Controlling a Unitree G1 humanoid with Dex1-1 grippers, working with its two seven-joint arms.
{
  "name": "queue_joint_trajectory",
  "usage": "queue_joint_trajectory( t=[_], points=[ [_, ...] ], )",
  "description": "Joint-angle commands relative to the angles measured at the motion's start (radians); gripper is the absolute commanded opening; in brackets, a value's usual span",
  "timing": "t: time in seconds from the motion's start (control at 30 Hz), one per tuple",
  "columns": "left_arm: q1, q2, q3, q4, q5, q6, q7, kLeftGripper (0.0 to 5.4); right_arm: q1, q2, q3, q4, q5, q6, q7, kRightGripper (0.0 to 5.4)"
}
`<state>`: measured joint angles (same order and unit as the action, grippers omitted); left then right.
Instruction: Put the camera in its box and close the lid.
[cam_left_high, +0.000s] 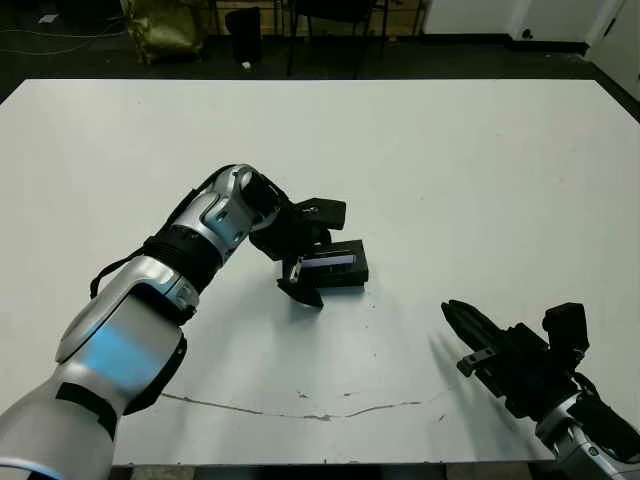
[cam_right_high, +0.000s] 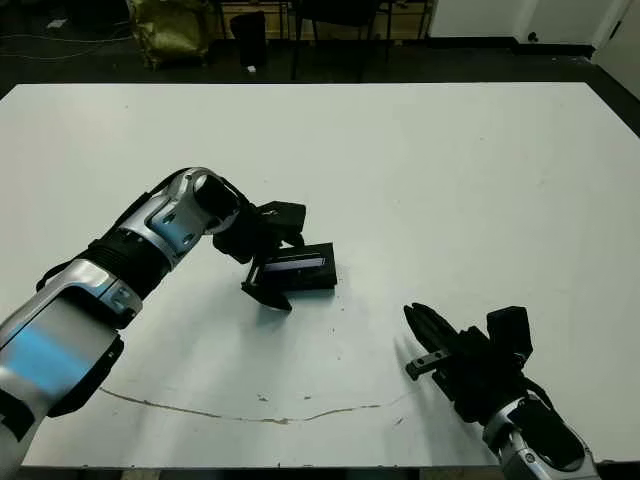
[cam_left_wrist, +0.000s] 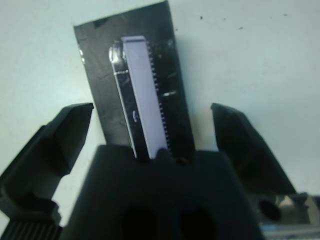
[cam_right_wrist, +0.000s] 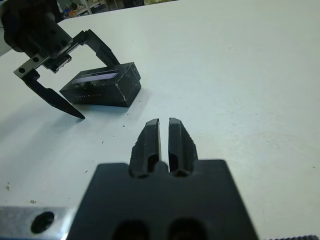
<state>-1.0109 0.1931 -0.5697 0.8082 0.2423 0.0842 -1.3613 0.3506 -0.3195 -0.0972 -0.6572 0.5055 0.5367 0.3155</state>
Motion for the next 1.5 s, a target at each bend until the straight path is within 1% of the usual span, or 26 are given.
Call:
queue_joint_trajectory(
  t=[0.03,0.07,0.2,0.37,0.43,0.57,0.7,0.8,0.9,1.03,1.1,1.23,1.33,1.5],
  points=[
    [0.076,-0.005,-0.003,0.018,0.009,0.017,0.024,5.36,0.013,-0.007,0.004,-0.005,-0.008,0.004,-0.001,0.0],
    [0.08,-0.007,0.005,0.015,0.005,0.021,0.034,5.36,0.014,-0.008,0.005,-0.006,-0.012,-0.001,0.0,0.0],
    [0.11,-0.016,0.051,-0.019,-0.023,0.053,0.1,5.36,0.016,0.006,-0.002,-0.001,0.016,0.016,-0.003,0.0],
    [0.155,-0.025,0.086,-0.089,-0.034,0.084,0.208,5.36,0.018,-0.001,0.003,-0.002,0.014,0.009,0.001,0.0],
    [0.175,-0.031,0.102,-0.114,-0.051,0.094,0.232,5.36,0.019,-0.001,0.003,-0.005,0.013,0.009,0.001,0.0],
    [0.206,-0.027,0.104,-0.144,-0.063,0.065,0.248,5.36,0.021,-0.003,0.003,-0.017,0.009,0.016,-0.009,0.0],
    [0.22,-0.026,0.11,-0.159,-0.079,0.078,0.246,5.36,0.02,-0.003,0.004,0.001,0.001,0.001,0.002,0.0],
    [0.224,-0.026,0.113,-0.157,-0.084,0.075,0.247,5.36,0.016,-0.001,0.005,-0.002,0.002,0.011,-0.006,0.0],
    [0.23,-0.027,0.116,-0.163,-0.089,0.08,0.244,5.36,0.015,-0.001,0.006,0.001,0.003,0.003,0.002,0.0],
    [0.249,-0.032,0.119,-0.168,-0.097,0.053,0.256,5.36,0.016,0.001,0.005,-0.003,0.009,0.003,0.004,0.0],
    [0.263,-0.045,0.129,-0.17,-0.11,0.099,0.267,5.36,0.019,0.0,0.005,-0.004,0.009,0.001,0.006,0.0],
    [0.298,-0.081,0.154,-0.179,-0.133,0.278,0.338,5.36,0.026,0.0,0.006,-0.011,0.003,-0.008,0.008,0.0],
    [0.335,-0.099,0.16,-0.188,-0.142,0.299,0.394,5.36,0.027,0.008,0.002,-0.005,0.022,-0.006,0.011,0.0],
    [0.357,-0.105,0.153,-0.189,-0.159,0.346,0.408,5.36,0.022,0.006,0.004,0.009,0.022,-0.009,0.019,0.0]
  ],
)
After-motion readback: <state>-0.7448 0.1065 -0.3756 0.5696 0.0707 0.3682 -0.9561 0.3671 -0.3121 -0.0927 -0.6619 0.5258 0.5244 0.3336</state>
